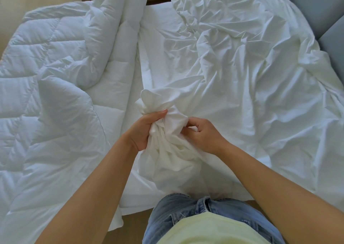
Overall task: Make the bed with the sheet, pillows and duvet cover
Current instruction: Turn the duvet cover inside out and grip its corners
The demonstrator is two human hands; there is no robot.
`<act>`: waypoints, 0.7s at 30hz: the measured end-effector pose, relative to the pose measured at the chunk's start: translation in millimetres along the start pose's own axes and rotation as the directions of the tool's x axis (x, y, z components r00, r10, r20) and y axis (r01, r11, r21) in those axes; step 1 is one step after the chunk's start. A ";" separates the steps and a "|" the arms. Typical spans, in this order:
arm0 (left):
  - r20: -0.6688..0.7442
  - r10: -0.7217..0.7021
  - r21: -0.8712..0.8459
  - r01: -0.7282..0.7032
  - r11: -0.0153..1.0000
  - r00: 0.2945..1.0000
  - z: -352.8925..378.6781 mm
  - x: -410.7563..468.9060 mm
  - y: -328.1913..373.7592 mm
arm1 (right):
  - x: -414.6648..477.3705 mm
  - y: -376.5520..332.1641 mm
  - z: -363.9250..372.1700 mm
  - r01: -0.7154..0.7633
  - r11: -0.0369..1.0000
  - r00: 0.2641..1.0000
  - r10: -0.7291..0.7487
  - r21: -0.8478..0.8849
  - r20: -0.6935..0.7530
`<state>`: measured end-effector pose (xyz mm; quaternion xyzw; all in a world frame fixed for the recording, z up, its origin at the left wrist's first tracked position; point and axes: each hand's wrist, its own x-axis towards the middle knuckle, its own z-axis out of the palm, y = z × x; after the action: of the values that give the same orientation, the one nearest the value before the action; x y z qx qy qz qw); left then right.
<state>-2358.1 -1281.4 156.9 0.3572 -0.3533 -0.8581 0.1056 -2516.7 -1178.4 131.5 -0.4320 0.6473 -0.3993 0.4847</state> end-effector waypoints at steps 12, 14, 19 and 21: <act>0.048 0.035 0.168 -0.042 0.985 0.998 17.2 9.4 -11.1 | 16.3 -66.9 -27.2 0.148 0.984 0.980 -0.160 -0.101 -0.121; 0.178 0.092 0.171 -0.122 0.978 0.980 22.0 13.4 -7.2 | 20.9 -77.2 -22.0 0.127 0.988 0.991 -0.130 -0.085 -0.038; 0.163 0.192 0.193 -0.222 0.956 0.968 30.1 17.2 -5.0 | 33.0 -90.9 -31.7 0.030 0.996 0.982 -0.045 0.086 0.185; 0.118 0.214 0.170 -0.232 0.958 0.970 34.5 17.6 -6.8 | 34.7 -90.5 -30.2 0.032 0.998 0.980 -0.041 0.050 0.193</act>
<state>-2394.0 -1265.7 159.8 0.2804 -0.4733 -0.8213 0.1511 -2535.9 -1236.2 212.7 -0.4692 0.5794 -0.3794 0.5480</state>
